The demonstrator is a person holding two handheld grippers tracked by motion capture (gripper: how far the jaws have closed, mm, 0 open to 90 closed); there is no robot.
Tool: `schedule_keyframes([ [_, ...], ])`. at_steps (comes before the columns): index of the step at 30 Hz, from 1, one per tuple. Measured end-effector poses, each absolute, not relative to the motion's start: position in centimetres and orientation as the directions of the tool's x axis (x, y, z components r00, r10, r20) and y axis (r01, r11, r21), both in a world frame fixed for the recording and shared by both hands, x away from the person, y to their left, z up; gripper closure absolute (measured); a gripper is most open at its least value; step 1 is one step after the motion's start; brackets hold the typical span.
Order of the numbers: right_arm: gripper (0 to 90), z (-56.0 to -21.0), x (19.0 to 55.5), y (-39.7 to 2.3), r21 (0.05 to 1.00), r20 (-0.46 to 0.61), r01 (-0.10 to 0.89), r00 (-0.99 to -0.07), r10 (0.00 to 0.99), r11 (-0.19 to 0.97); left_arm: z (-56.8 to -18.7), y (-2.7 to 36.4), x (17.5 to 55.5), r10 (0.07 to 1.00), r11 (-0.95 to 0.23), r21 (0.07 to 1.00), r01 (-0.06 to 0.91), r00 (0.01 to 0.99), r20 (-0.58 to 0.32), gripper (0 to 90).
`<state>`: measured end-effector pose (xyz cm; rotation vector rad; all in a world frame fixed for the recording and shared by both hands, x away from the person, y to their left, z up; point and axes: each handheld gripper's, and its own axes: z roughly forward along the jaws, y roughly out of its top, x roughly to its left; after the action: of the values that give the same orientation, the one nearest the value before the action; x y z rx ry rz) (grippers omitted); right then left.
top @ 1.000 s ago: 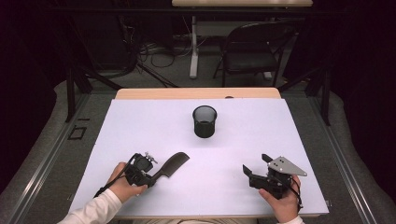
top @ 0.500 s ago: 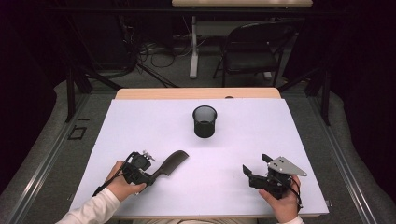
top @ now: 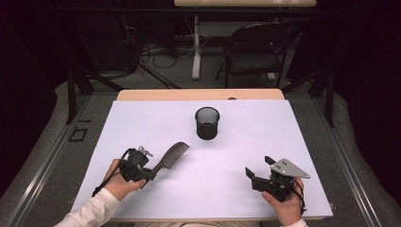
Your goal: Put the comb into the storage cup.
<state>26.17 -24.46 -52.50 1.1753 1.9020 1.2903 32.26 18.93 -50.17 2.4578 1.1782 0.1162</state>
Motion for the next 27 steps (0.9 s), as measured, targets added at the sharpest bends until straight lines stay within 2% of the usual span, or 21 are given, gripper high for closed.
schedule_keyframes([
  [17,16.7,-52.5,26.2,-24.4,0.921,0.034,0.358,-0.467,0.884,0.154,-48.0,19.2,32.7,0.790,-0.469,0.574,0.671,0.610,-0.067,72.4],
  [27,16.7,-52.6,26.2,-24.4,0.921,0.034,0.358,-0.468,0.883,0.154,-46.7,19.5,33.2,0.802,-0.445,0.632,0.635,0.597,-0.035,72.4],
])
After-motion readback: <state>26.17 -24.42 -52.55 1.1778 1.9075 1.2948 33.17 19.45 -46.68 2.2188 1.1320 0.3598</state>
